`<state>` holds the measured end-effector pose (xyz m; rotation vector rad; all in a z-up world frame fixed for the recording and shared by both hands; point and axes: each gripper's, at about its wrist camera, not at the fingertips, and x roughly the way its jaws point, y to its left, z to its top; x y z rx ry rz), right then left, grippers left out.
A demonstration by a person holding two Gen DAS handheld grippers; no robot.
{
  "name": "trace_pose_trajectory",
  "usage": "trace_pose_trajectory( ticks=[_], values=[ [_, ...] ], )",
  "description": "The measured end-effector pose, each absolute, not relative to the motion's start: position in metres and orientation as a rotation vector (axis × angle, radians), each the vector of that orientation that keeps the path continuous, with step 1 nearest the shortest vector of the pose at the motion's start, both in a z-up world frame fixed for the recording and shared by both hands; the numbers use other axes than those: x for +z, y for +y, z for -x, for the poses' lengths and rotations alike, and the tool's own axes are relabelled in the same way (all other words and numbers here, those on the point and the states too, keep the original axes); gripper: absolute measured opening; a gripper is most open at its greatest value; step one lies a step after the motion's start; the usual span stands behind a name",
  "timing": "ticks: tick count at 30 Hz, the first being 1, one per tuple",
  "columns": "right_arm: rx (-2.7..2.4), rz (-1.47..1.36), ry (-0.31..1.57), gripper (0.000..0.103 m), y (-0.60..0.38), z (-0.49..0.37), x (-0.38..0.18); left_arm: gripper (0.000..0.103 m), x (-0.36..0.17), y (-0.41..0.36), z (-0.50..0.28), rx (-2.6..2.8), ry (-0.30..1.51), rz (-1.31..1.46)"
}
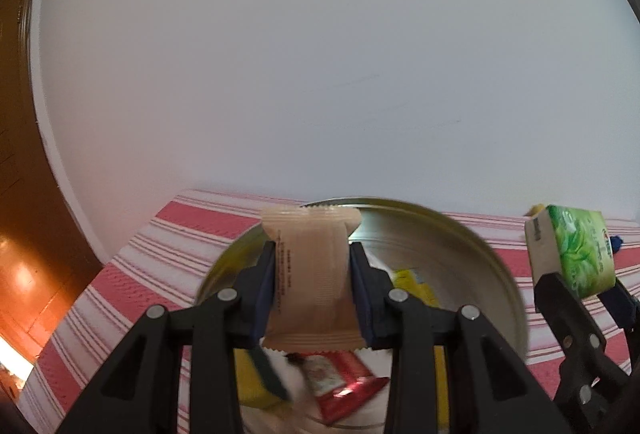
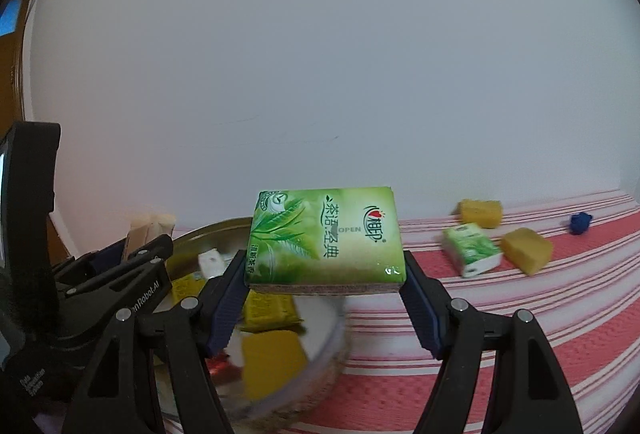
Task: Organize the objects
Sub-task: 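Open both tools to drop the beige packet and tissue pack into the tin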
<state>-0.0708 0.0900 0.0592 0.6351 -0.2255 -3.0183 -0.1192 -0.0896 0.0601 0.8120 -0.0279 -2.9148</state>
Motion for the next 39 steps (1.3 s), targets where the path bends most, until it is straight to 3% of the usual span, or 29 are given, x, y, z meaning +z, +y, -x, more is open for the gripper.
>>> trace_pose_trajectory(
  ticks=[21, 23, 24, 25, 28, 33, 39],
  values=[
    [-2.87, -0.863, -0.079, 0.075, 0.057, 0.112, 0.014, 0.034, 0.03, -0.106, 0.148, -2.699, -0.161, -0.996],
    [-2.841, -0.876, -0.073, 0.075, 0.054, 0.112, 0.011, 0.04, 0.029, -0.11, 0.149, -2.676, -0.142, -1.008],
    [-2.836, -0.876, -0.045, 0.075, 0.054, 0.113, 0.01, 0.047, 0.028, -0.112, 0.149, -2.671, -0.128, -1.005],
    [-2.836, -0.867, -0.023, 0.076, 0.053, 0.113, 0.01, 0.063, 0.029, -0.115, 0.149, -2.655, -0.111, -0.999],
    [-2.826, -0.791, 0.014, 0.081, 0.057, 0.11, 0.011, 0.091, 0.034, -0.117, 0.144, -2.66, -0.072, -0.958],
    [-2.842, -0.681, -0.079, 0.081, 0.072, 0.094, 0.026, 0.102, 0.039, -0.115, 0.14, -2.659, -0.11, -0.848],
    [-2.997, -0.668, -0.262, 0.081, 0.113, 0.084, 0.028, 0.102, 0.038, -0.118, 0.139, -2.635, -0.078, -0.842]
  ],
)
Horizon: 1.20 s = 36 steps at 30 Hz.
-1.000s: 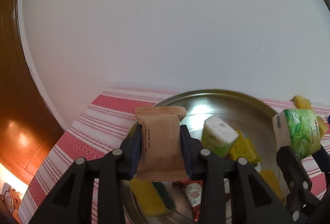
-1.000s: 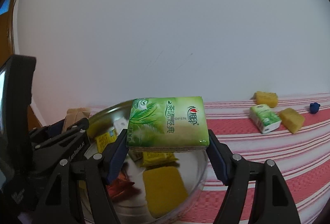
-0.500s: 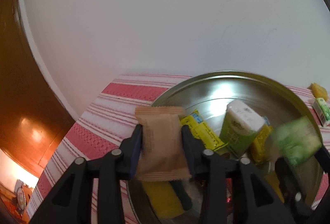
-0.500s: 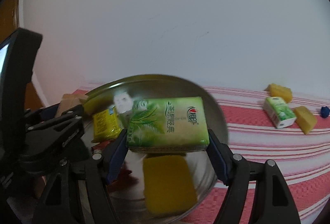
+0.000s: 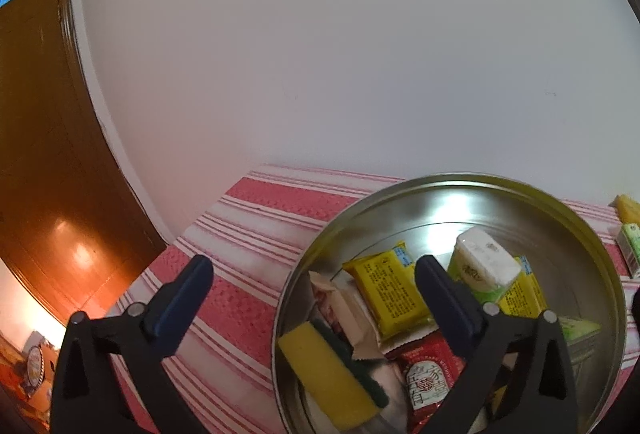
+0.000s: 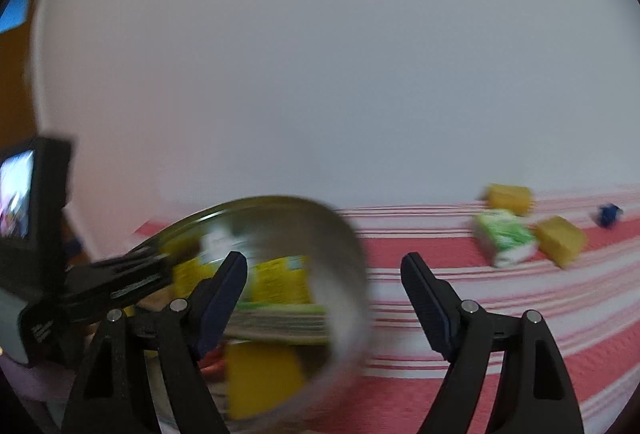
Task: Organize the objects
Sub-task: 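Open both tools to drop the beige packet and tissue pack into the tin, then move both tools back toward the small tissue pack and yellow sponge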
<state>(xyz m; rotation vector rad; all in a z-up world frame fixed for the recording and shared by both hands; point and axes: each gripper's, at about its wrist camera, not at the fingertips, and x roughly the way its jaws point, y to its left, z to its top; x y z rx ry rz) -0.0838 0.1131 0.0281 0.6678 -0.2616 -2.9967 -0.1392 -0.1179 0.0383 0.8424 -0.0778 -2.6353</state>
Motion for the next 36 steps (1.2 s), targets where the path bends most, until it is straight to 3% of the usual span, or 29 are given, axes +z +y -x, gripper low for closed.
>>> trace_pose_trajectory(
  ticks=[6, 17, 36],
  values=[
    [-3.05, -0.731, -0.363, 0.081, 0.138, 0.081, 0.024, 0.102, 0.039, -0.109, 0.132, -2.719, 0.024, -0.821],
    [-3.146, -0.827, -0.267, 0.081, 0.157, 0.087, 0.015, 0.102, 0.034, -0.075, 0.107, -2.848, 0.122, -0.719],
    [-3.225, -0.887, -0.246, 0.081, 0.241, 0.064, 0.018, 0.099, 0.019, 0.0, 0.091, -2.949, -0.056, -0.722]
  ],
)
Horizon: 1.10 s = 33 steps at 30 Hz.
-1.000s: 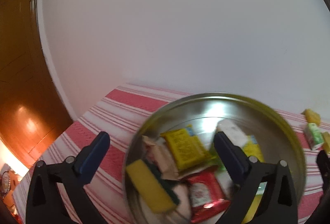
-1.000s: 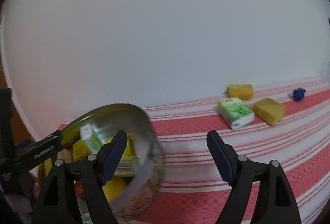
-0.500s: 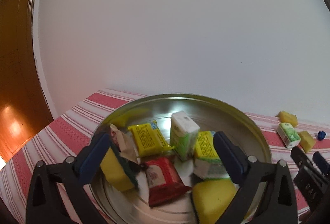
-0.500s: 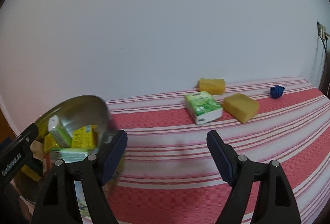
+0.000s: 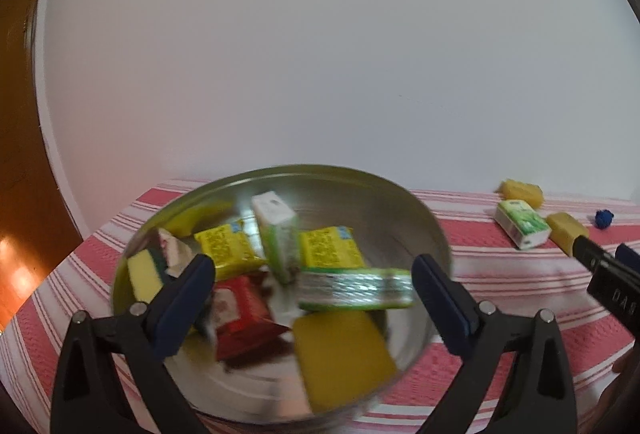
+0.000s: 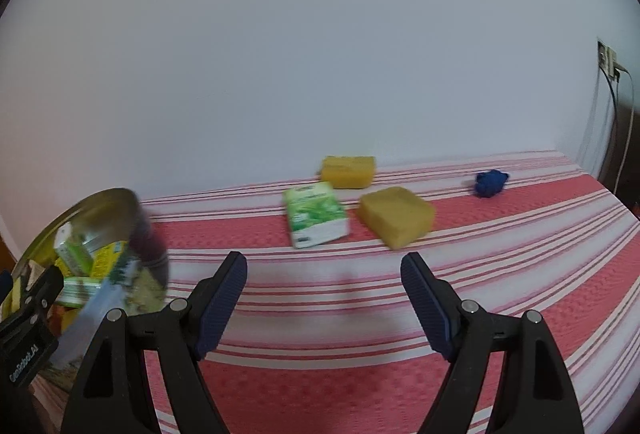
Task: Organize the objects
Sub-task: 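Move both tools back toward the small tissue pack and yellow sponge, then grasp the small green tissue pack with left tool while right tool grasps the yellow sponge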
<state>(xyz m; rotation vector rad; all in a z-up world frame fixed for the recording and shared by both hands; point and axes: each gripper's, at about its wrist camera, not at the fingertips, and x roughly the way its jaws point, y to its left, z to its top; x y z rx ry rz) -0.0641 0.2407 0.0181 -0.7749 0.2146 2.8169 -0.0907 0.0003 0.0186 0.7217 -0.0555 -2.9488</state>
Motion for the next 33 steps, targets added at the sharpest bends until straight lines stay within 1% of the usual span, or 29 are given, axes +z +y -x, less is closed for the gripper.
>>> trace_pose_trajectory(
  ticks=[6, 11, 14, 23, 29, 33],
  values=[
    [2.769, 0.775, 0.218, 0.081, 0.276, 0.059, 0.019, 0.098, 0.018, 0.038, 0.087, -2.994, -0.102, -0.72],
    [2.755, 0.812, 0.23, 0.081, 0.301, 0.06, 0.017, 0.098, 0.017, 0.08, 0.084, -3.042, -0.22, -0.703],
    [2.756, 0.857, 0.236, 0.081, 0.313, 0.065, 0.015, 0.098, 0.017, 0.1, 0.086, -3.058, -0.259, -0.699],
    [2.789, 0.985, 0.207, 0.081, 0.333, 0.097, 0.007, 0.098, 0.009, 0.151, 0.117, -3.055, -0.267, -0.864],
    [2.791, 1.108, 0.164, 0.081, 0.34, 0.135, -0.001, 0.097, 0.004, 0.165, 0.141, -3.009, -0.247, -0.938],
    [2.796, 1.2, 0.18, 0.081, 0.347, 0.161, -0.009, 0.097, -0.003, 0.165, 0.158, -2.961, -0.22, -1.042]
  ],
)
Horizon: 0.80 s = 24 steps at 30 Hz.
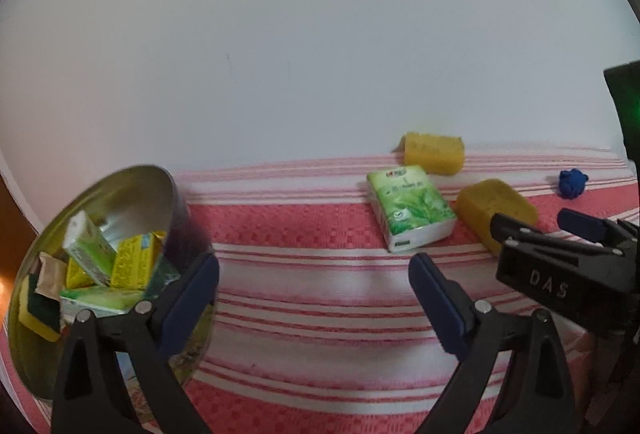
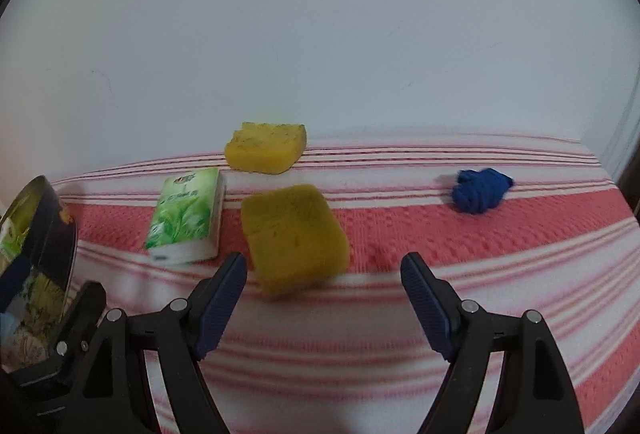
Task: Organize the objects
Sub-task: 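Grasp the small green tissue pack with left tool while right tool grasps the yellow sponge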
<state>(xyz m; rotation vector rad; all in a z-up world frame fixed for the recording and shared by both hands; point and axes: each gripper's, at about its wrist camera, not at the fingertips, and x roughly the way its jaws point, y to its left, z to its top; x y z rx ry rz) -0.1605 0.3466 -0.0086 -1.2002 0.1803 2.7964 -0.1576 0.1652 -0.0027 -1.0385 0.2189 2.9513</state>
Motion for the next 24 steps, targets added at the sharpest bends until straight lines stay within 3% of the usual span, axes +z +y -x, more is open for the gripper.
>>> trace_pose_trajectory(
  ticks=[6, 9, 11, 24],
  values=[
    [2.815, 1.35, 0.061, 0.08, 0.332, 0.188, -0.021, 0.096, -0.011, 0.163, 0.178, 2.955, 0.161, 1.15],
    [2.808, 1.331, 0.036, 0.06, 0.332, 0.187, -0.02, 0.096, -0.01, 0.166, 0.18, 2.963, 0.151, 1.137],
    [2.815, 1.323, 0.071, 0.058, 0.336, 0.186, -0.019, 0.096, -0.009, 0.171, 0.184, 2.974, 0.143, 1.125],
    [2.697, 0.951, 0.209, 0.057, 0.378, 0.163, 0.007, 0.095, -0.016, 0.218, 0.242, 2.854, 0.038, 1.256]
  ],
)
